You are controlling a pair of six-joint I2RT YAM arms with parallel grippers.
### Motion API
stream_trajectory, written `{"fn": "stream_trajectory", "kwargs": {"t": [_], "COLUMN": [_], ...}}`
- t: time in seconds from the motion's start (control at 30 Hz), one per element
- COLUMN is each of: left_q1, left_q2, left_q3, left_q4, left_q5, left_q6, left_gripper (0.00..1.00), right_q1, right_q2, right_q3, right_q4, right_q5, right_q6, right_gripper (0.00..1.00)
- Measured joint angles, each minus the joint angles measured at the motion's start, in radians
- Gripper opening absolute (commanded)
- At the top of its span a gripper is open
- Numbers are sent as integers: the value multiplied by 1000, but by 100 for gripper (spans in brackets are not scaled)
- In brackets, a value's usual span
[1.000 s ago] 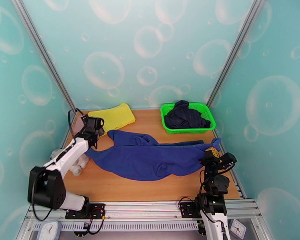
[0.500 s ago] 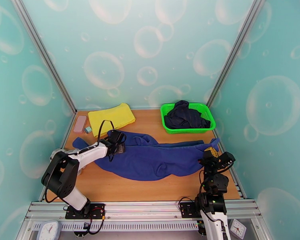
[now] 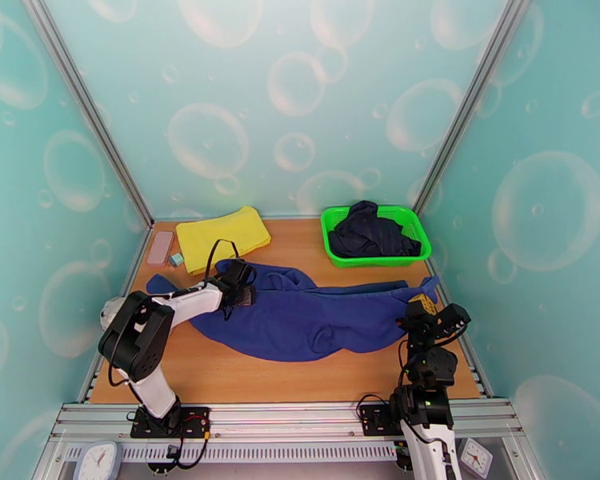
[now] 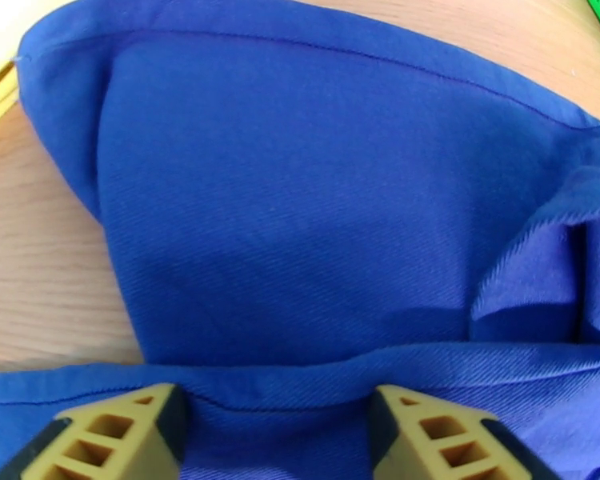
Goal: Fold and stack the trousers
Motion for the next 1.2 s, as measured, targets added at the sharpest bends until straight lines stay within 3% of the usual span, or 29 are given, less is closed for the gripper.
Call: {"fn": "stream_trajectory", "kwargs": {"t": [0.17,0.3,0.57,0.8,0.93,1.07,1.2], "left_q1": [0,6,13,34,126,224,251], "left_q2": [0,0,-32,-253,-314,-264,-297], "left_q3": [0,0,-13,-34,35,258,432], "left_q4": [13,20,18,-2,-26,-117,-147], "left_q5": [18,33,56,57,79,88,65], "left_q6": [4,11,9,8,4,10,13], "left_gripper": [16,0,0,0,0,0,0], "right_q1": [0,0,0,0,-4,-4,-4], "right_q2": [5,5,9,76,339,674,798], "right_q3": [0,0,0,3,93,322,477], "right_q4": [0,0,0,56,130,210,403], "right_q5": [0,0,0,-21,-66,-171,-278], "right_q6": [0,0,0,0,0,0,-1], "right_gripper": [0,0,0,0,0,0,0]}}
